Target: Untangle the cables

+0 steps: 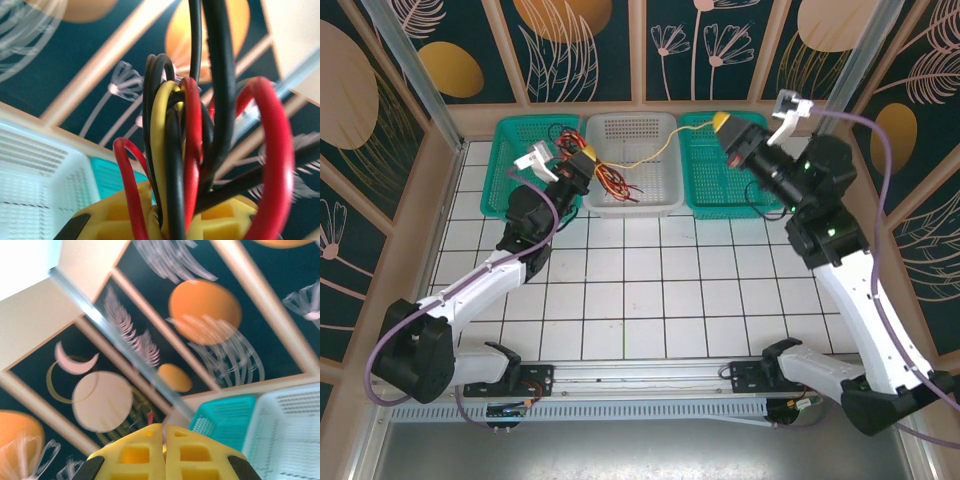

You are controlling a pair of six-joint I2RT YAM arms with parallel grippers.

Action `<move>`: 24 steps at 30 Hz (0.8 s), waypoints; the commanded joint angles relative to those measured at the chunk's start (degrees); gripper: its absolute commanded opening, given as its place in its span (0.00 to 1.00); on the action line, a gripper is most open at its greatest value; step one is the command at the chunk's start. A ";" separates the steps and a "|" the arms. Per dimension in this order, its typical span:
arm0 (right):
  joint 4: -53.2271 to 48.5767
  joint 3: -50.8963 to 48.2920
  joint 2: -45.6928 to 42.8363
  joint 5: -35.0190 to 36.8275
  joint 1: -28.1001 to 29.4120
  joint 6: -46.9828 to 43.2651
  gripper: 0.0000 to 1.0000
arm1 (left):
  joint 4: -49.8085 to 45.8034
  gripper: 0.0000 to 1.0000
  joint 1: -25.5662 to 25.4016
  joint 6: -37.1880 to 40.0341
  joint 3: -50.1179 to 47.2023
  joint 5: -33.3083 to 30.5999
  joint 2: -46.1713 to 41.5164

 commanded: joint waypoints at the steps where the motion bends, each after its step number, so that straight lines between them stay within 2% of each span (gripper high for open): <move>1: -4.43 7.18 4.50 -1.94 -6.43 -1.06 0.00 | 10.97 0.00 0.77 -5.59 -2.74 15.10 -0.81; 4: -3.75 6.02 7.99 -5.05 -11.24 0.96 0.00 | 20.73 0.00 0.72 -14.05 -3.22 25.07 0.10; 6: -2.77 3.92 10.12 -6.55 -13.99 2.08 0.00 | 25.39 0.00 0.69 -18.71 -2.96 28.87 0.23; 9: 1.30 -1.86 11.91 -9.23 -16.85 4.41 0.00 | 28.50 0.00 0.70 -22.64 -1.90 31.99 -1.07; 12: 4.61 -8.13 13.11 -10.22 -17.01 5.67 0.00 | 30.78 0.00 0.72 -25.53 -0.01 32.59 -2.14; 18: 8.19 -20.88 11.62 -9.41 -12.79 7.24 0.00 | 39.34 0.00 0.77 -32.18 5.85 27.43 0.57; 21: 7.94 -27.37 9.12 -6.51 -8.66 7.26 0.00 | 43.85 0.00 0.79 -34.85 9.73 21.59 3.11; 24: 9.95 -34.68 5.98 -4.86 -4.06 9.52 0.00 | 42.79 0.00 1.24 -32.59 12.67 13.09 4.40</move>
